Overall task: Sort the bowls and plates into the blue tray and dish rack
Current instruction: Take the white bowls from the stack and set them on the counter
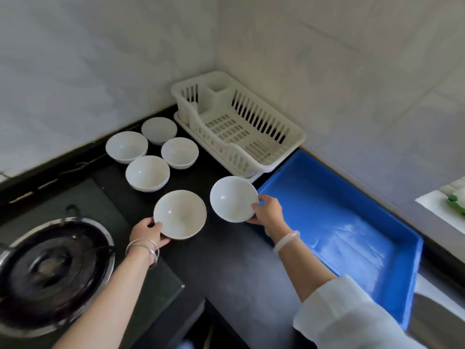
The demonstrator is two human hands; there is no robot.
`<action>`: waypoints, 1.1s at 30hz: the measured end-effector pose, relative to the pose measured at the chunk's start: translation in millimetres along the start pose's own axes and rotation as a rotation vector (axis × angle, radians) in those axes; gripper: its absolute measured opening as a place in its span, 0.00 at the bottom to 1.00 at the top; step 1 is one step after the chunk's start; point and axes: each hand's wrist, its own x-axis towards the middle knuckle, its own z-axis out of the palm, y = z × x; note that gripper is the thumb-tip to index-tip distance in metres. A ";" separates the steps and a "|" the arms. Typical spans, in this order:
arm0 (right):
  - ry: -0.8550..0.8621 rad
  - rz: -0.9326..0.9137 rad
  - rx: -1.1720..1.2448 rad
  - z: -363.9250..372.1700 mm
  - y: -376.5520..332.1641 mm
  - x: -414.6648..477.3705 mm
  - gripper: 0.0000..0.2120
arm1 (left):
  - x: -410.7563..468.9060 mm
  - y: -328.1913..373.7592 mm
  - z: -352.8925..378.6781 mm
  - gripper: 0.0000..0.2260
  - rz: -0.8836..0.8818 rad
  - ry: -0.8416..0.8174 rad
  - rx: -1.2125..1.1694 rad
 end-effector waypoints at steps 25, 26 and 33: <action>-0.009 0.205 0.189 100.7 -8.4 74.7 0.09 | 34.1 11.4 -7.8 0.15 -0.094 0.054 -0.118; -0.010 0.214 0.207 102.5 -9.5 75.9 0.10 | 34.2 11.6 -7.1 0.15 -0.094 0.051 -0.124; -0.015 0.202 0.244 109.8 -12.5 83.6 0.11 | 33.2 10.7 -1.8 0.13 -0.110 0.034 -0.174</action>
